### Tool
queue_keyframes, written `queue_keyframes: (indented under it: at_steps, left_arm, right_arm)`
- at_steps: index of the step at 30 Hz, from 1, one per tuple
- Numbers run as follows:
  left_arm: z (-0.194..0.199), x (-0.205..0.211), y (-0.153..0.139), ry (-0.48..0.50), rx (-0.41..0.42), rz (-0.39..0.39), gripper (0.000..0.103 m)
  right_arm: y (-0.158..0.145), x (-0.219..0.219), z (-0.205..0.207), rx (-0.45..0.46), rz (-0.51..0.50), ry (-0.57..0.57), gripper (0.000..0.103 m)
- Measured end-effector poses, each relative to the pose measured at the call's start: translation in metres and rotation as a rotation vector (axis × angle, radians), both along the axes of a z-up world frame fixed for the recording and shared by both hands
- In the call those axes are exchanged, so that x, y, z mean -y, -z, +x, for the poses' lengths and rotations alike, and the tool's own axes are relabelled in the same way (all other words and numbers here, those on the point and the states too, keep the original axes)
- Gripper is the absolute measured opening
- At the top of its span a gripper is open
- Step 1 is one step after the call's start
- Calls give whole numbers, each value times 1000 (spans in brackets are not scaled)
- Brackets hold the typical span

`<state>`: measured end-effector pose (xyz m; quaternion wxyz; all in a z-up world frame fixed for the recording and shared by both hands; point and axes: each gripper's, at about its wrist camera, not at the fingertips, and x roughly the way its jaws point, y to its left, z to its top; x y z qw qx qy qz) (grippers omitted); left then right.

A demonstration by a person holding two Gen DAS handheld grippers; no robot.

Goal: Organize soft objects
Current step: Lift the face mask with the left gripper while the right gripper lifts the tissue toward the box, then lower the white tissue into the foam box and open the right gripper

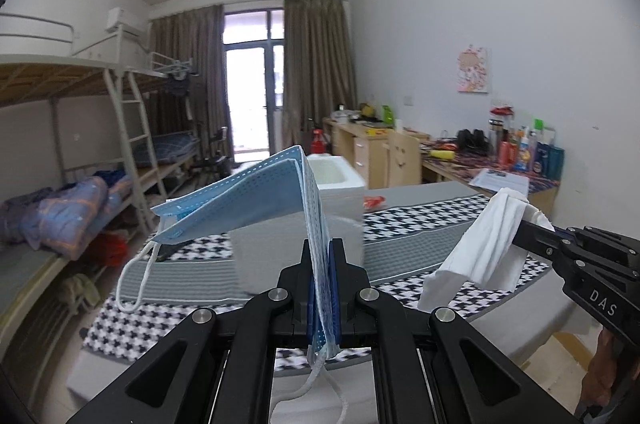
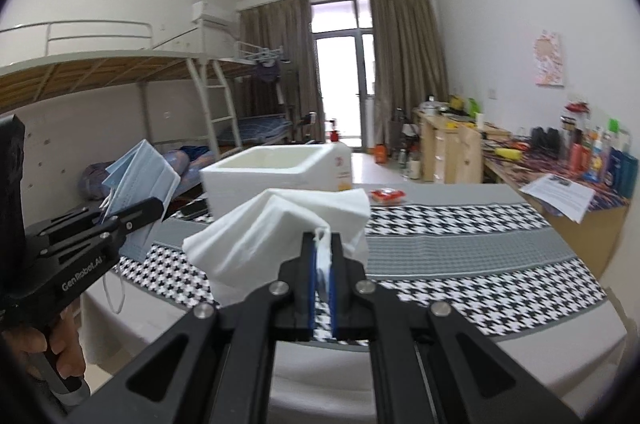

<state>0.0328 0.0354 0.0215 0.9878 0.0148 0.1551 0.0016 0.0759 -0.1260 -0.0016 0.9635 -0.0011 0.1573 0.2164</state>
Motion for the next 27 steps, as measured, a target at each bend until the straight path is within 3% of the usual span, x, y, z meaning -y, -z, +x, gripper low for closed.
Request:
queue_keyframes:
  at_steps: [11, 27]
  left_arm:
    - [-15, -29, 4, -91, 4, -12, 6]
    - [1, -34, -5, -80, 13, -5, 6]
  right_arm:
    - [3, -32, -5, 10, -8, -96, 7]
    - [-3, -44, 12, 6, -19, -100, 7]
